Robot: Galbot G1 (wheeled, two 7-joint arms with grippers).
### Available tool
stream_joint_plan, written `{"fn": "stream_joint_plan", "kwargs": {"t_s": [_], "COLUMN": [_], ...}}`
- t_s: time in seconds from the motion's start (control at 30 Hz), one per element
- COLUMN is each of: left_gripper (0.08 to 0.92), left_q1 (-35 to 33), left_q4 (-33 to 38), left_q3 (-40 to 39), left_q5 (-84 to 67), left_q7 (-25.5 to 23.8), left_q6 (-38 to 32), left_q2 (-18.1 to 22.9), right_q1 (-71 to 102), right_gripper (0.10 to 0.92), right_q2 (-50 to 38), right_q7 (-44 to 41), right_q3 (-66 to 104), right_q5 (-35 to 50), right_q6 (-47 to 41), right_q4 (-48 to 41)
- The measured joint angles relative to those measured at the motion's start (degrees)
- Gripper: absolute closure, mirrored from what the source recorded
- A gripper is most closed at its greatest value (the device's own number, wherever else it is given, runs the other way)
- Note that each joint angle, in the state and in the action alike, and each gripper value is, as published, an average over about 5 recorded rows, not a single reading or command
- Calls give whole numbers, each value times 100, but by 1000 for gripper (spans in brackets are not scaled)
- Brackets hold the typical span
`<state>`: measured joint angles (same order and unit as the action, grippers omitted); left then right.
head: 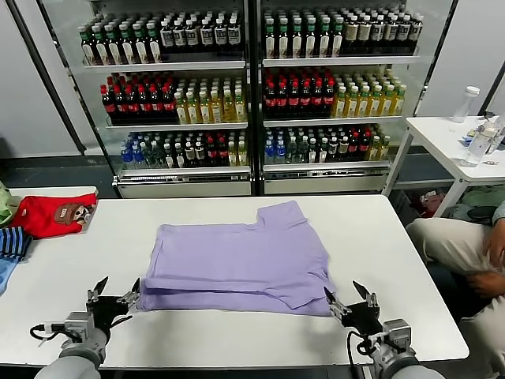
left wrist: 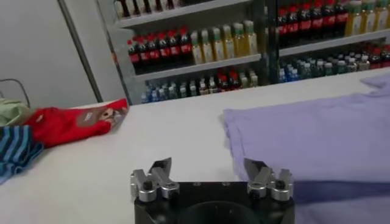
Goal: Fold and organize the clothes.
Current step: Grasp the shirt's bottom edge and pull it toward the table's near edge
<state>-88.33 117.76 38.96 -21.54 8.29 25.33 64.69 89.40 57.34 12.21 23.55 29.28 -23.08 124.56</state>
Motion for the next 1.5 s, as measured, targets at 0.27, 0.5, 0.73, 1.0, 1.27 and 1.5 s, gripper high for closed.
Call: {"fn": "stream_joint_plan", "kwargs": {"t_s": [0.27, 0.5, 0.73, 1.0, 1.27, 1.5], "left_gripper": [177, 177, 285, 510, 744, 890], "left_q1": [-115, -50, 4, -1, -40, -323], "left_q4": [120, 22, -109, -119, -102, 180], "left_q3": [-107, -260, -340, -426, -460, -415], "left_q5": [-287, -364, -382, -382, -346, -331], "left_q7": [-12, -16, 5, -43, -81, -60], "left_q6": [86, 261, 403, 462, 455, 423], "left_q2": [84, 148, 156, 187, 194, 164], "right_q1": [60, 19, -29, -135, -32, 460], "right_gripper": [202, 245, 440, 673, 886, 903], "right_q2": [89, 130, 142, 151, 32, -211], "right_q7": [80, 142, 132, 125, 29, -84], "right_q3": [-47, -128, -221, -294, -164, 356], "right_q5": [61, 168, 323, 478, 568, 625], "right_q6": [-50, -106, -194, -214, -221, -290], "right_q4": [-25, -111, -184, -291, -186, 292]}}
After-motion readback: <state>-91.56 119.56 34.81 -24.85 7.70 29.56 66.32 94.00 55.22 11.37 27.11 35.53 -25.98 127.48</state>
